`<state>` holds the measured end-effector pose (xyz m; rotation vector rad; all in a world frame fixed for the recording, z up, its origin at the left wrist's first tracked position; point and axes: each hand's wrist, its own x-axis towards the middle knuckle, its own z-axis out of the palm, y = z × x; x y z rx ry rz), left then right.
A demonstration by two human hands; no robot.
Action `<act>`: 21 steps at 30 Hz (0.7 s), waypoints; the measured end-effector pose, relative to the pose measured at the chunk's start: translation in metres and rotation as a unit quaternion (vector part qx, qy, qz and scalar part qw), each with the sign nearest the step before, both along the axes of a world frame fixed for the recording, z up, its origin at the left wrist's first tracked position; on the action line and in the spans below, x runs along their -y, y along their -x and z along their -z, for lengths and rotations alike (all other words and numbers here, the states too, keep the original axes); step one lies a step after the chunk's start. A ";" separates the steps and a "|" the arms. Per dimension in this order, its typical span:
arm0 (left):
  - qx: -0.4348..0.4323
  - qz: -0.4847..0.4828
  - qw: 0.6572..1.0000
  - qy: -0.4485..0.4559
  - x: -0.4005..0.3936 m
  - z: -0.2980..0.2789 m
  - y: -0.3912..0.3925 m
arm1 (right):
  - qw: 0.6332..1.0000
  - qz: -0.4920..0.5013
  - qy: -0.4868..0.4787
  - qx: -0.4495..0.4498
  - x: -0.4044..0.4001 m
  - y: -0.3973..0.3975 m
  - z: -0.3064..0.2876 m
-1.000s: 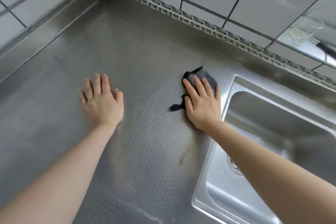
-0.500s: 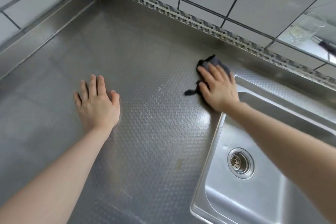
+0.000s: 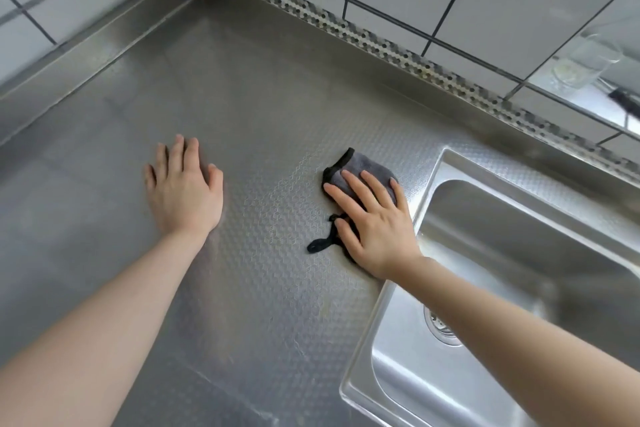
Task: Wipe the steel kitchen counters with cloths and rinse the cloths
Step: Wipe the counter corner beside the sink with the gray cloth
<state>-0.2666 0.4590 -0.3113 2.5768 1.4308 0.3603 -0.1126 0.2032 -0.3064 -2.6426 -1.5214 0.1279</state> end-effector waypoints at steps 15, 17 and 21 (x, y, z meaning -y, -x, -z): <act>0.027 0.043 0.998 0.042 0.077 -0.010 0.056 | 0.996 -0.085 -0.009 -0.022 0.024 0.078 -0.006; 0.026 0.055 0.997 0.042 0.083 -0.013 0.067 | 0.990 -0.137 0.006 -0.030 0.038 0.078 -0.006; 0.014 0.073 0.997 0.028 0.096 -0.013 0.094 | 0.998 0.062 0.014 -0.023 0.005 0.021 -0.013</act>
